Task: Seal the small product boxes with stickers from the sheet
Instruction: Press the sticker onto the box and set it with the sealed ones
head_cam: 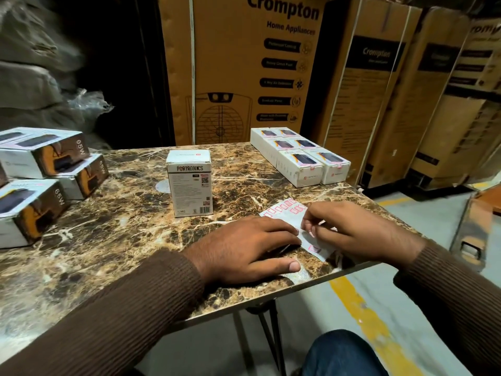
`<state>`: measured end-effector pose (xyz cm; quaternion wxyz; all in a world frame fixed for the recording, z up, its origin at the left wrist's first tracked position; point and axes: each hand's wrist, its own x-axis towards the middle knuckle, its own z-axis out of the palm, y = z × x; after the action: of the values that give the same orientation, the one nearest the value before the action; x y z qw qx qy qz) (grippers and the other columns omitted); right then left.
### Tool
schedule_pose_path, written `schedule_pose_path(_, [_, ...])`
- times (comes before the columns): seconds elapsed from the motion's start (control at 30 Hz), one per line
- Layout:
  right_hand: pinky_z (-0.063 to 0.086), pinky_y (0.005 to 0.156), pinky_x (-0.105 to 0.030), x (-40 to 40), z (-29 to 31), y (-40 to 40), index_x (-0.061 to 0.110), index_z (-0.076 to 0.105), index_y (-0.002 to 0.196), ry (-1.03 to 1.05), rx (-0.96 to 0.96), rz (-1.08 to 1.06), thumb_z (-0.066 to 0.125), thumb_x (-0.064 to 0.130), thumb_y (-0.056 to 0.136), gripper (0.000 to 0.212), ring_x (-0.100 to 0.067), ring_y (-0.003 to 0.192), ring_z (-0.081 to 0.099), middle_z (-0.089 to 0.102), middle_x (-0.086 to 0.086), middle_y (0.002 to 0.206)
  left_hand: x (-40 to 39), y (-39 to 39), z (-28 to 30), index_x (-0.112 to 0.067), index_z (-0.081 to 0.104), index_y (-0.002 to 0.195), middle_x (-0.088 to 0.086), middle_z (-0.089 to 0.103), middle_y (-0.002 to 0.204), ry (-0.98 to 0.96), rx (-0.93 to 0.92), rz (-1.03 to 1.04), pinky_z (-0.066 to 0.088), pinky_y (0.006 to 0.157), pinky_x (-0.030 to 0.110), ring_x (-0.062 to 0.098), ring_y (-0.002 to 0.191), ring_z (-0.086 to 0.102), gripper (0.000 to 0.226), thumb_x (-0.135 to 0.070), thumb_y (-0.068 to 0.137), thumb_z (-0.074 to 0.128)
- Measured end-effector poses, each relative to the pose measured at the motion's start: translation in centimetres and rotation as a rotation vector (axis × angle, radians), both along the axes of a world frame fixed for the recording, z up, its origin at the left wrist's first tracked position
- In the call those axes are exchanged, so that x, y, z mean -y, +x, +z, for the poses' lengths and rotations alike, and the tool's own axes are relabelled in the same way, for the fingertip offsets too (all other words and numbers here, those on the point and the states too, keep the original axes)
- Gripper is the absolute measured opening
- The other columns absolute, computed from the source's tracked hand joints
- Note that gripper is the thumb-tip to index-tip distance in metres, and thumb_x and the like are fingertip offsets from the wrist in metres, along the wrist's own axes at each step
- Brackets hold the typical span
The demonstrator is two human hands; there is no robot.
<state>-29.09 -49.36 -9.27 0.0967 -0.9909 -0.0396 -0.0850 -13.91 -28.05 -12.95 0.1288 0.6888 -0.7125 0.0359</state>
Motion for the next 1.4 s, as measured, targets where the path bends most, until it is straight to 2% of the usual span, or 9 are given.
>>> schedule_pose_path(0.23, [0.050,0.077,-0.044,0.0,0.2,-0.5,0.026,0.059,0.102,0.049,0.012,-0.021,0.042,0.043,0.100,0.024,-0.016,0.087,0.063,0.067,0.007,0.094,-0.1,0.1,-0.1,-0.026,0.052,0.151,-0.008,0.049,0.157,-0.002,0.019,0.004,0.042,0.114,0.041,0.011,0.138,0.049,0.060,-0.064,0.108,0.035])
schedule_pose_path(0.5, [0.047,0.072,-0.039,0.0,0.4,0.4,0.032,0.052,0.099,-0.012,0.008,0.009,0.044,0.036,0.101,0.010,-0.011,0.080,0.056,0.060,0.012,0.086,-0.4,0.2,0.2,-0.018,0.057,0.138,-0.003,0.055,0.139,-0.092,-0.036,0.015,0.053,0.095,0.041,0.014,0.115,0.058,0.048,-0.055,0.109,0.045])
schedule_pose_path(0.63, [0.042,0.072,-0.027,-0.5,0.6,1.2,0.028,0.053,0.097,-0.023,0.038,0.022,0.049,0.026,0.104,0.008,-0.009,0.083,0.054,0.057,0.013,0.087,-0.9,1.1,0.2,-0.022,0.063,0.123,-0.008,0.061,0.117,-0.234,-0.037,0.059,0.055,0.085,0.031,0.007,0.099,0.057,0.037,-0.052,0.108,0.049])
schedule_pose_path(0.77, [0.042,0.073,-0.027,-0.5,0.6,2.0,0.023,0.056,0.093,-0.058,0.066,-0.022,0.055,0.017,0.102,0.011,-0.009,0.083,0.054,0.058,0.011,0.088,-2.1,3.7,0.9,-0.018,0.071,0.106,-0.008,0.065,0.101,-0.429,-0.079,0.148,0.056,0.076,0.022,0.004,0.088,0.059,0.026,-0.039,0.105,0.058])
schedule_pose_path(0.9, [0.039,0.070,-0.021,-0.5,0.5,2.4,0.025,0.056,0.091,-0.070,0.081,-0.031,0.061,0.013,0.100,0.016,-0.007,0.083,0.055,0.057,0.014,0.086,-4.0,5.6,2.6,-0.018,0.071,0.100,-0.011,0.063,0.094,-0.637,-0.082,0.239,0.050,0.070,0.013,0.001,0.080,0.057,0.019,-0.034,0.102,0.062])
schedule_pose_path(1.03, [0.038,0.069,-0.018,-1.4,1.0,2.9,0.027,0.055,0.090,-0.060,0.094,-0.034,0.059,0.015,0.100,0.017,-0.006,0.083,0.055,0.056,0.016,0.086,-5.9,7.5,4.3,-0.016,0.071,0.105,-0.003,0.066,0.105,-0.771,-0.040,0.391,0.056,0.080,0.031,0.013,0.097,0.060,0.018,-0.033,0.100,0.066])
schedule_pose_path(1.17, [0.043,0.072,-0.028,-3.7,1.9,4.3,0.026,0.057,0.094,0.018,0.191,0.006,0.050,0.030,0.106,0.014,-0.008,0.087,0.056,0.059,0.013,0.091,-8.1,9.7,4.7,-0.019,0.072,0.120,-0.004,0.062,0.124,-0.730,-0.025,0.480,0.047,0.095,0.033,0.014,0.118,0.052,0.029,-0.031,0.094,0.076])
schedule_pose_path(1.27, [0.042,0.070,-0.027,-6.4,2.8,6.4,0.023,0.058,0.097,0.073,0.317,0.064,0.052,0.028,0.108,0.014,-0.010,0.088,0.056,0.059,0.010,0.093,-9.2,11.2,4.3,-0.021,0.072,0.123,-0.007,0.064,0.127,-0.666,-0.082,0.518,0.047,0.100,0.039,0.014,0.122,0.051,0.034,-0.034,0.092,0.077])
schedule_pose_path(1.4, [0.047,0.078,-0.035,-9.6,4.0,10.3,0.023,0.058,0.102,0.117,0.428,0.107,0.051,0.026,0.107,0.010,-0.016,0.096,0.056,0.060,0.008,0.099,-9.3,11.7,3.9,-0.027,0.073,0.119,-0.011,0.066,0.124,-0.661,-0.134,0.558,0.046,0.098,0.042,0.013,0.119,0.053,0.029,-0.033,0.091,0.078])
